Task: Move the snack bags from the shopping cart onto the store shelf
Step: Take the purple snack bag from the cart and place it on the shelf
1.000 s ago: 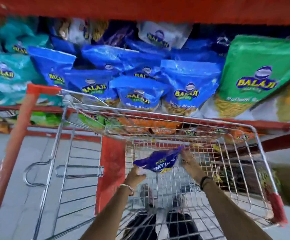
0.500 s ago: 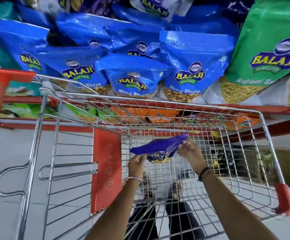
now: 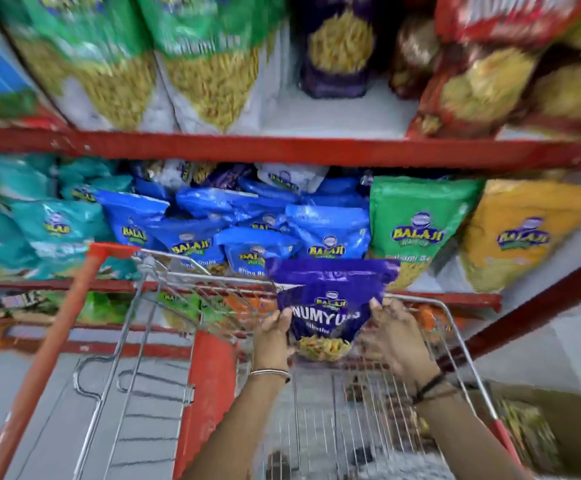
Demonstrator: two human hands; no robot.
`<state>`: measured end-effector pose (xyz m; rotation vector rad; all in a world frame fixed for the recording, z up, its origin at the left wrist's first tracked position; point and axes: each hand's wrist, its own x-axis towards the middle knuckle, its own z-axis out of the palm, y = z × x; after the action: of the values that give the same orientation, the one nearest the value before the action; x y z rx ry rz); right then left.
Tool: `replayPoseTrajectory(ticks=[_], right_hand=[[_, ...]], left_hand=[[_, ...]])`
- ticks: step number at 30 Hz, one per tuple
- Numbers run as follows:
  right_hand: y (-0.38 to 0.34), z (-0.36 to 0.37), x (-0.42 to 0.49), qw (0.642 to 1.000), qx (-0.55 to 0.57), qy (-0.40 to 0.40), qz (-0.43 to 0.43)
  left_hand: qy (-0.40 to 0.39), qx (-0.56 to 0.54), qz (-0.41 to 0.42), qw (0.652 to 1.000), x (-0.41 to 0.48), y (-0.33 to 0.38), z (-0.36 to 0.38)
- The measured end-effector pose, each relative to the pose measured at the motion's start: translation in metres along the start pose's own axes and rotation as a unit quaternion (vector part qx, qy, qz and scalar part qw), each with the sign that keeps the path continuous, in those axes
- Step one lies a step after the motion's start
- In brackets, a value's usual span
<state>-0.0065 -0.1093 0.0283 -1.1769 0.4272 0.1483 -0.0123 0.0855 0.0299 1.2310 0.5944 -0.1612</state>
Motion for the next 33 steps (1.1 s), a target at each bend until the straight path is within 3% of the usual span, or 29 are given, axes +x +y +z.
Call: replayPoseTrajectory(ticks=[7,12,21,33], right_hand=[[-0.143,0.039,-0.024,0.991,0.032,-0.056,-0.12],[-0.229,0.068,-0.042,0.966,0.07,-0.118,-0.219],[-0.309,0.127,-0.013,0.904,0.154,-0.147,-0.371],[-0.314,0.154,0.095,0.915,0.124,-0.044,-0.38]], left_hand=[[-0.061,-0.064,0.077,0.993,-0.036,0.118,0.051],[-0.139,-0.069,0.181,0.971,-0.051,0.199,0.075],[-0.178,-0.063,0.343,0.92,-0.029,0.307,0.123],[-0.108,-0.012,0.278,0.954,0.055,0.343,0.159]])
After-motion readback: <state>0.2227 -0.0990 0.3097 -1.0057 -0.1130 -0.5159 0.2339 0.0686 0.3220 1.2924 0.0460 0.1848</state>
